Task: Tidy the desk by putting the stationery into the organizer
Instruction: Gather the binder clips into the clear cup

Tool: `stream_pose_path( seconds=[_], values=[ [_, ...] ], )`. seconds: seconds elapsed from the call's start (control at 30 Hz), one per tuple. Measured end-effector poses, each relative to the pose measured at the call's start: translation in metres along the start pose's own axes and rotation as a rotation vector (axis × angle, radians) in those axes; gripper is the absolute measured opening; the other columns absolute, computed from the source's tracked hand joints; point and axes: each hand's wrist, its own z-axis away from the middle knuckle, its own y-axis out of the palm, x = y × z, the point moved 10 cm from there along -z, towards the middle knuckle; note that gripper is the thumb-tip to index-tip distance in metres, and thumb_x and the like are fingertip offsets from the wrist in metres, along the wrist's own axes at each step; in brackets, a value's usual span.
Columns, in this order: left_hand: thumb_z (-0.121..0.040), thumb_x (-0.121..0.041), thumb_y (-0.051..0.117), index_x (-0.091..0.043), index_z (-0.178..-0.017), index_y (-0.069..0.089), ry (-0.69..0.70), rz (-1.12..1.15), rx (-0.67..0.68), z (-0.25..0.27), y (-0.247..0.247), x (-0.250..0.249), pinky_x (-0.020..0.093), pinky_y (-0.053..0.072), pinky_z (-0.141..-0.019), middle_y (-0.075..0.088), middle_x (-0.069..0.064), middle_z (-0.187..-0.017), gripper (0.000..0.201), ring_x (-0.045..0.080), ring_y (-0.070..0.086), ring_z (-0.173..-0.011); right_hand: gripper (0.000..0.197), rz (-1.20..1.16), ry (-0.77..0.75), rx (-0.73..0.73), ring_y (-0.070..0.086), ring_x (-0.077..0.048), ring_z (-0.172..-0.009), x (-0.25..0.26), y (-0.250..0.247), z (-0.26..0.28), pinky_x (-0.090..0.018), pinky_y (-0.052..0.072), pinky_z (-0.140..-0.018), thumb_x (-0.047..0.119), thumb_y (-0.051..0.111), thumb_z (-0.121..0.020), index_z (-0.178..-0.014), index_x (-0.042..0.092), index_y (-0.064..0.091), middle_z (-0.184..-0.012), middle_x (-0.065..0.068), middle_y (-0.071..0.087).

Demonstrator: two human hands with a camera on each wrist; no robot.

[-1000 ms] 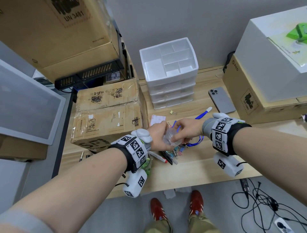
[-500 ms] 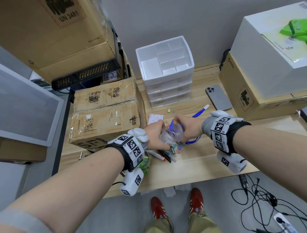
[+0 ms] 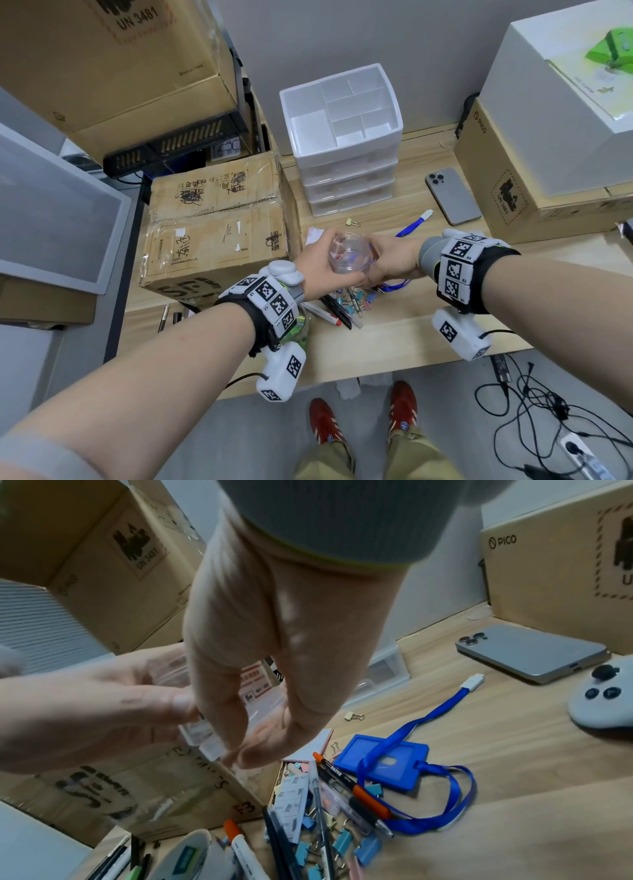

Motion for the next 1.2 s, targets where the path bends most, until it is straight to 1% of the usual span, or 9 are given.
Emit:
stream_pose_path(
  seconds=[0.1,0.2,0.4,0.53,0.63,0.73,0.83,1.07,1.2],
  values=[
    [-0.059,-0.051,0.084,-0.041,-0.110,0.042,-0.012,0.041,-0.027,0.000,-0.003,0.004,0.030,0.057,-0.077,0.063,0.000,-0.111,0.066,0.014,0.066,-0.093,0.068,-0.111,-0.019,0.082,0.066,-0.030,-0.094,-0.001,0.009,-0.009,-0.039,0.055,-0.081,-0.023,0.058,-0.058,-0.121,0.000,0.049,-0.102,-0.020,0.064],
    [-0.066,-0.038,0.088,-0.039,-0.116,0.043,0.029,0.075,-0.010,-0.001,-0.001,0.000,0.017,0.051,-0.079,0.060,-0.004,-0.109,0.067,0.008,0.062,-0.096,0.065,-0.178,-0.078,0.088,0.067,-0.029,-0.098,0.003,0.009,-0.009,-0.038,0.057,-0.080,-0.032,0.049,-0.065,-0.117,0.008,0.056,-0.104,-0.017,0.067],
    [-0.062,-0.041,0.084,-0.048,-0.118,0.040,0.048,0.038,0.023,-0.001,0.006,0.008,0.039,0.054,-0.088,0.052,-0.002,-0.112,0.072,0.017,0.059,-0.100,0.064,-0.187,-0.103,0.064,0.069,-0.027,-0.098,-0.007,0.004,-0.019,-0.039,0.058,-0.086,-0.030,0.059,-0.076,-0.132,-0.003,0.046,-0.108,-0.021,0.066],
    [-0.057,-0.036,0.081,-0.039,-0.113,0.039,-0.018,0.037,0.067,-0.001,0.010,0.016,0.044,0.057,-0.074,0.062,0.002,-0.102,0.070,0.025,0.064,-0.088,0.060,-0.194,-0.062,0.059,0.070,-0.034,-0.099,-0.016,0.006,-0.027,-0.039,0.061,-0.080,-0.015,0.075,-0.073,-0.126,-0.002,0.050,-0.113,-0.030,0.065],
    [-0.052,-0.033,0.078,-0.037,-0.108,0.037,-0.011,0.007,0.099,0.001,0.016,0.019,0.032,0.046,-0.059,0.056,0.003,-0.099,0.069,0.018,0.053,-0.076,0.047,0.106,-0.004,-0.023,0.072,-0.023,-0.078,-0.021,0.003,-0.027,-0.028,0.058,-0.065,0.004,0.084,-0.071,-0.110,0.007,0.057,-0.097,-0.020,0.072],
    [-0.052,-0.032,0.079,-0.035,-0.107,0.037,-0.016,-0.046,0.110,0.008,0.025,0.032,0.027,0.041,-0.061,0.050,0.001,-0.102,0.070,0.019,0.051,-0.084,0.028,0.610,0.029,-0.117,0.063,-0.016,-0.074,-0.030,-0.006,-0.032,-0.024,0.050,-0.064,0.011,0.077,-0.077,-0.090,0.020,0.054,-0.085,0.001,0.068],
    [-0.052,-0.035,0.081,-0.032,-0.109,0.038,-0.061,-0.072,0.137,0.020,0.036,0.053,0.036,0.052,-0.073,0.050,0.002,-0.108,0.072,0.024,0.055,-0.092,0.032,0.779,0.018,-0.093,0.059,-0.017,-0.081,-0.050,0.006,-0.042,-0.022,0.045,-0.065,0.010,0.072,-0.079,-0.083,0.029,0.047,-0.085,0.009,0.062],
    [-0.056,-0.039,0.080,-0.033,-0.109,0.033,-0.126,-0.181,0.225,0.045,0.056,0.089,0.043,0.052,-0.077,0.046,0.002,-0.107,0.071,0.025,0.053,-0.088,0.050,1.203,-0.066,-0.194,0.060,-0.024,-0.102,-0.075,0.027,-0.057,-0.026,0.019,-0.051,0.025,0.069,-0.076,-0.123,0.028,0.053,-0.113,0.000,0.055],
    [-0.062,-0.033,0.083,-0.027,-0.112,0.035,-0.145,-0.186,0.214,0.049,0.056,0.093,0.035,0.045,-0.067,0.047,0.003,-0.107,0.070,0.024,0.051,-0.086,0.038,1.217,-0.039,-0.296,0.061,-0.028,-0.099,-0.076,0.017,-0.058,-0.028,0.029,-0.063,0.026,0.061,-0.085,-0.122,0.023,0.055,-0.119,-0.006,0.051]
  ],
)
